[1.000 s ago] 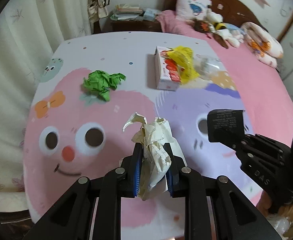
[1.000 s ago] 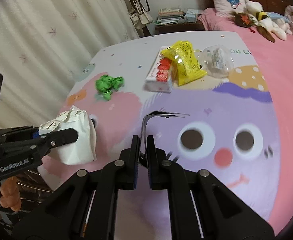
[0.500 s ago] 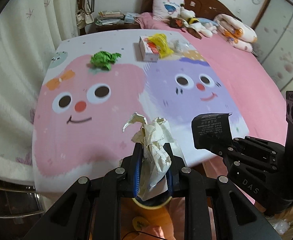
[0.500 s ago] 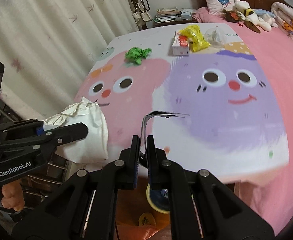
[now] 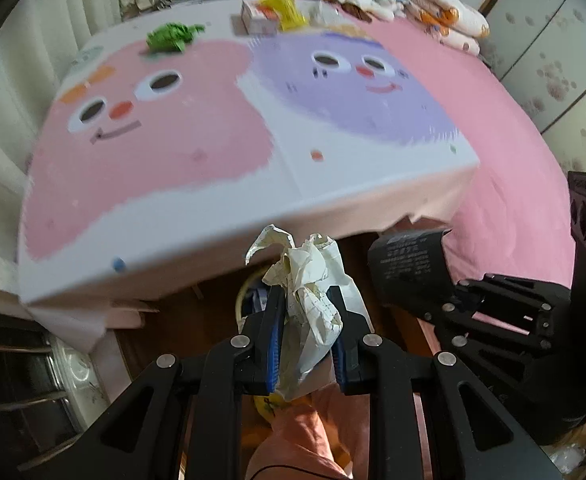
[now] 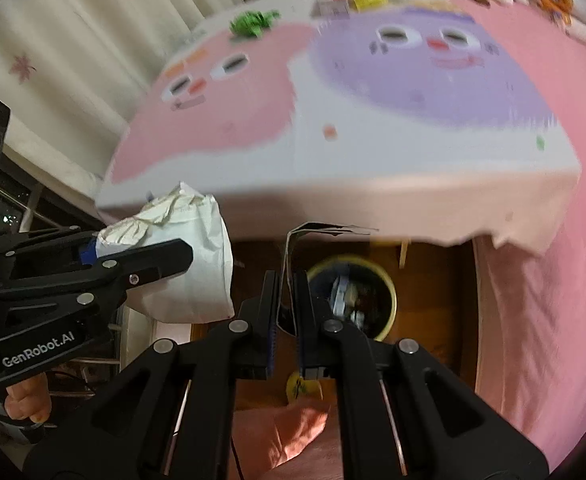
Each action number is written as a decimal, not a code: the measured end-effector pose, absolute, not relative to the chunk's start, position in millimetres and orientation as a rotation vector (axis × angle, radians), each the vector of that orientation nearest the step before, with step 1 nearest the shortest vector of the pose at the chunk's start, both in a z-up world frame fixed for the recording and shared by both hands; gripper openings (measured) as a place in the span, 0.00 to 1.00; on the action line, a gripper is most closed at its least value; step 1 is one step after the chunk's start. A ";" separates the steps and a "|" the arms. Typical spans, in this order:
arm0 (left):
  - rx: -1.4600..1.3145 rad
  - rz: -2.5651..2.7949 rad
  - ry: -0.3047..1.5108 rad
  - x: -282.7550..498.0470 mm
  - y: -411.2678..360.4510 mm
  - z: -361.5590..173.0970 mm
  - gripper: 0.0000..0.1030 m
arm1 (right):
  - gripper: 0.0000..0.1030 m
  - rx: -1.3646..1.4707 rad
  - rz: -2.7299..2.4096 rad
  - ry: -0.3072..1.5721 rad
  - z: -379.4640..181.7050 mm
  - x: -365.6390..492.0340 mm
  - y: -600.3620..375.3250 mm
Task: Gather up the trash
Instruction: 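Lift the tissue and black card and carry them toward the bin, then hold both tools over the bin and open them to drop the items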
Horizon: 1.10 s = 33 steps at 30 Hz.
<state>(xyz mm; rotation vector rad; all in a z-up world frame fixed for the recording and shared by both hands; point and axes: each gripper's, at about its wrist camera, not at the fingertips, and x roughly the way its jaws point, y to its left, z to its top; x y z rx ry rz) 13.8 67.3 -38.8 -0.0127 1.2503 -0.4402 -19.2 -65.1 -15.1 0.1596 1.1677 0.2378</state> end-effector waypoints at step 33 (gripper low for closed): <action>0.057 -0.324 1.444 21.1 -12.1 -406.1 0.55 | 0.05 0.290 0.155 1.435 -366.2 -7.5 -140.6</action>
